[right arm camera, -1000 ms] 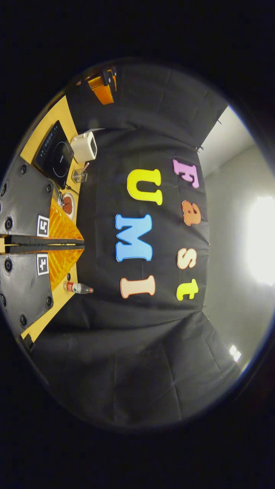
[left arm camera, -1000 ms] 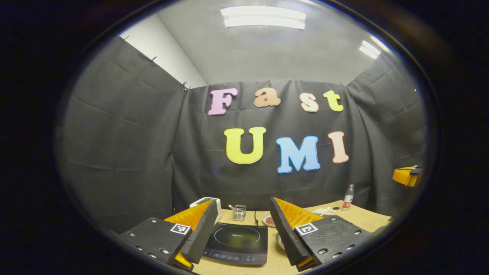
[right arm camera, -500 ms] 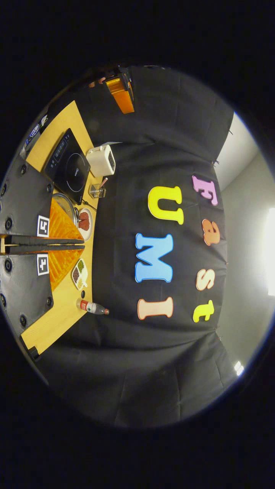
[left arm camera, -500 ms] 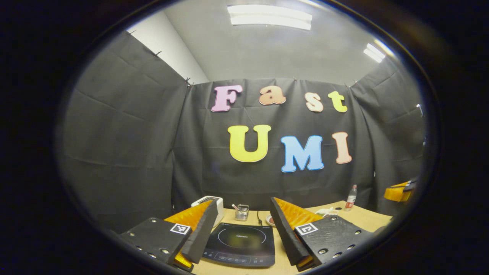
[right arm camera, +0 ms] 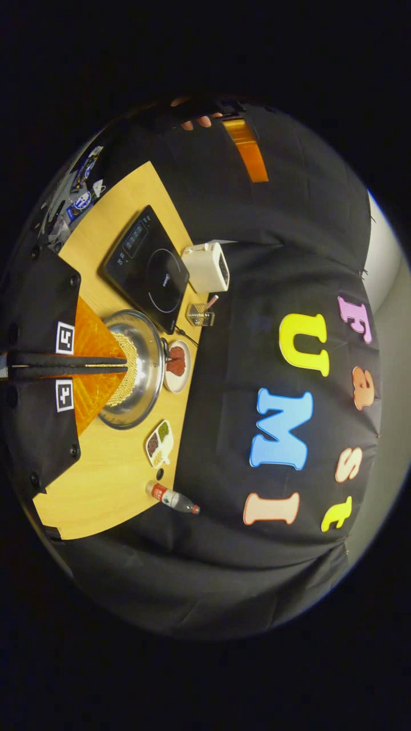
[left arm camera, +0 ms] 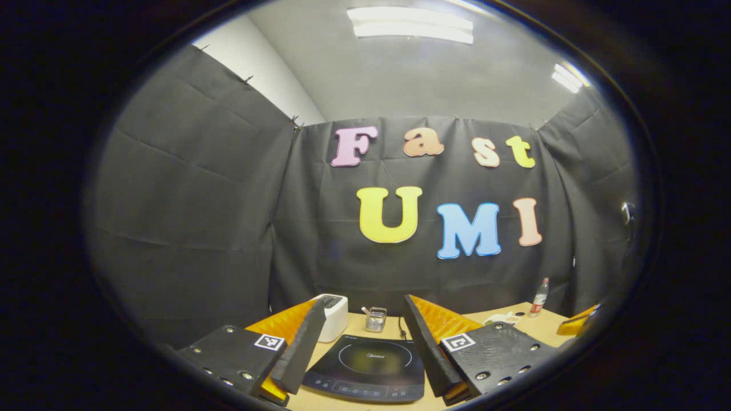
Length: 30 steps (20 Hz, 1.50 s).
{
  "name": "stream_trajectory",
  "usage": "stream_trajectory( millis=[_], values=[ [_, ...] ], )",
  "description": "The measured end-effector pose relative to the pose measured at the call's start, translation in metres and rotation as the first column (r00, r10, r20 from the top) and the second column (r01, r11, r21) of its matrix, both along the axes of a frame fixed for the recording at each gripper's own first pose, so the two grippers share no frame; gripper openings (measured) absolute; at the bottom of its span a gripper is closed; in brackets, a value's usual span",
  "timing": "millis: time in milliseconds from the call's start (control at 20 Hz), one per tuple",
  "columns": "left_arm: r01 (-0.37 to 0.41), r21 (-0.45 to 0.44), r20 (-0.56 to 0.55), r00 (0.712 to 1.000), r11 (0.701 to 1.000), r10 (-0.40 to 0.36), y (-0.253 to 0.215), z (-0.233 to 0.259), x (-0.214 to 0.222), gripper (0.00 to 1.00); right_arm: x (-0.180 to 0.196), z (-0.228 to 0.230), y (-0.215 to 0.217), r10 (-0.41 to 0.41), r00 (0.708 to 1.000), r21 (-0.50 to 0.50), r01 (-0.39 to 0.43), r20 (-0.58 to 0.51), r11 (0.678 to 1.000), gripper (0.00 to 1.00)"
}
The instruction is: First push the handle of the pot to place it horizontally, then grasp the pot with both hands and set it on the induction cooktop.
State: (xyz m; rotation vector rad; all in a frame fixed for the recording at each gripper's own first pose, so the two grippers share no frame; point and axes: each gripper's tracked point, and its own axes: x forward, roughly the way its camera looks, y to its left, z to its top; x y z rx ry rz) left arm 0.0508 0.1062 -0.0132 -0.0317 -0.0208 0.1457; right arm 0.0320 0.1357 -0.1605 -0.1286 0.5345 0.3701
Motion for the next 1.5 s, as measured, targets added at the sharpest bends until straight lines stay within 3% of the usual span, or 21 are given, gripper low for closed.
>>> stream_trajectory(
  millis=[400,750,1300,1500],
  values=[
    [-0.038,0.02,-0.019,0.999,0.999,0.038,-0.03,-0.003,0.018,0.81,0.007,-0.068,0.003,0.154,0.973,-0.04,-0.163,-0.174,0.986,0.02],
    [-0.105,0.047,-0.057,0.992,0.993,0.108,-0.031,-0.013,0.02,0.81,0.011,-0.125,-0.002,0.203,0.925,-0.07,-0.237,-0.322,0.969,0.02],
    [-0.144,0.057,-0.095,0.984,0.988,0.149,-0.037,-0.027,0.025,0.82,0.02,-0.171,-0.016,0.192,0.881,-0.07,-0.245,-0.433,0.967,0.02],
    [-0.137,0.061,-0.1,0.985,0.989,0.143,-0.05,-0.032,0.032,0.81,0.023,-0.174,-0.018,0.197,0.879,-0.065,-0.249,-0.435,0.966,0.02]
  ],
)
